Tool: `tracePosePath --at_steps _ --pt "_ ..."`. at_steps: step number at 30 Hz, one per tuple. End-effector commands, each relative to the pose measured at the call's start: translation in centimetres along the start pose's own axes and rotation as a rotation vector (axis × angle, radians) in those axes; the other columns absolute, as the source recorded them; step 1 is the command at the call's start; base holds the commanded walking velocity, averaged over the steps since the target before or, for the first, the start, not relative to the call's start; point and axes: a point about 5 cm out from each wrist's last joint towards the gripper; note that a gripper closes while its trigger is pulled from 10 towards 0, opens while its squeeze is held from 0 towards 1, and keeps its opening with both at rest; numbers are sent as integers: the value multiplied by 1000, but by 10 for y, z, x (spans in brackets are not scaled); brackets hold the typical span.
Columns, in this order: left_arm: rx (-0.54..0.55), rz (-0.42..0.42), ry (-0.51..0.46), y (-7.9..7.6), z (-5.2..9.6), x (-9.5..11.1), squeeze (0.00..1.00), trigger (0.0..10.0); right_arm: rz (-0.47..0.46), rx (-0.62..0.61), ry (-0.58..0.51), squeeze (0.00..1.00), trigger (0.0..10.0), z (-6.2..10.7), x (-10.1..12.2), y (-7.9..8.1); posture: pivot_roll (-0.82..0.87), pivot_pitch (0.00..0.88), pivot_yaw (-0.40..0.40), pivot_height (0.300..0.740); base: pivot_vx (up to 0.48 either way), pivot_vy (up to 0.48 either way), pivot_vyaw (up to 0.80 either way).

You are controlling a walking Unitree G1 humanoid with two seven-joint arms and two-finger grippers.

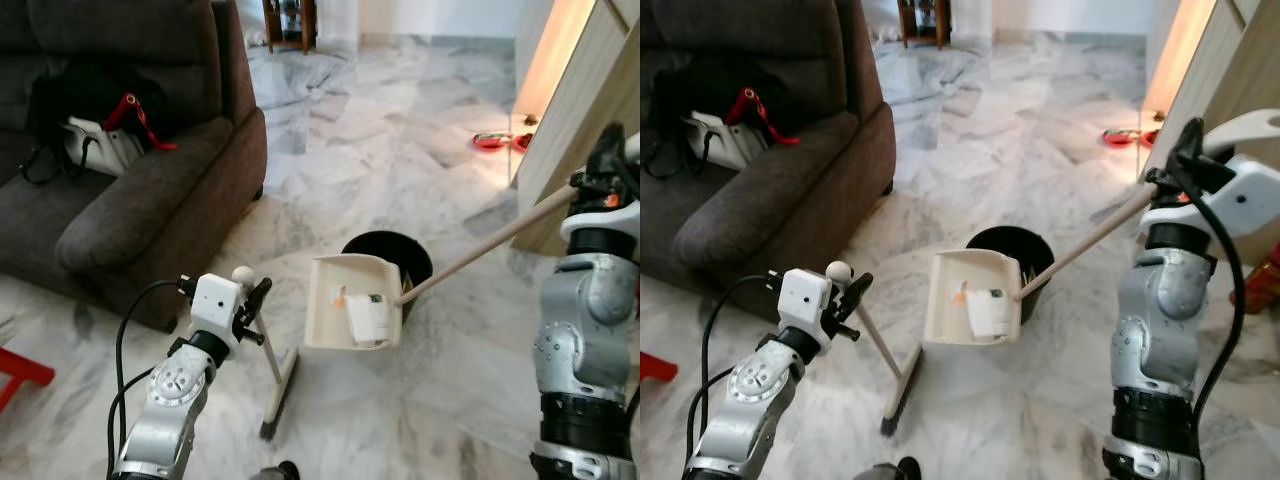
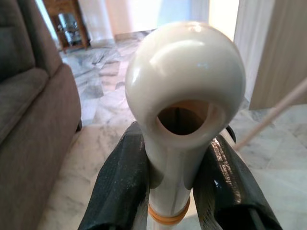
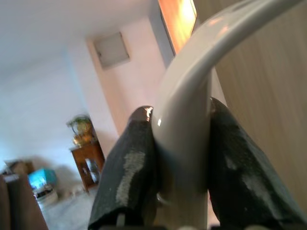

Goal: Sweep floor

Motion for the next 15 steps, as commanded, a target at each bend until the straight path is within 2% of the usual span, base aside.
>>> tracePosePath --at_steps 1,10,15 --pt "25 -43 -33 7 -1 7 0 10000 -53 -6 -60 0 10000 -3 9 4 96 68 53 740 0 0 -800" --pt "39 -49 -42 8 -2 8 0 10000 -52 -6 -80 0 10000 -3 11 7 99 66 54 740 0 0 -54" --pt "41 -56 -39 8 -2 8 0 10000 -52 -11 -79 0 10000 -3 11 6 101 77 52 740 281 0 0"
Point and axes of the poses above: a point about 5 cm out from each wrist's last joint towards the gripper, its own z axis pointing back from the gripper into the wrist, its own x axis along the axis of the wrist's last joint, y = z × x, and after that the axes turned 5 degrees about -z, right-handed
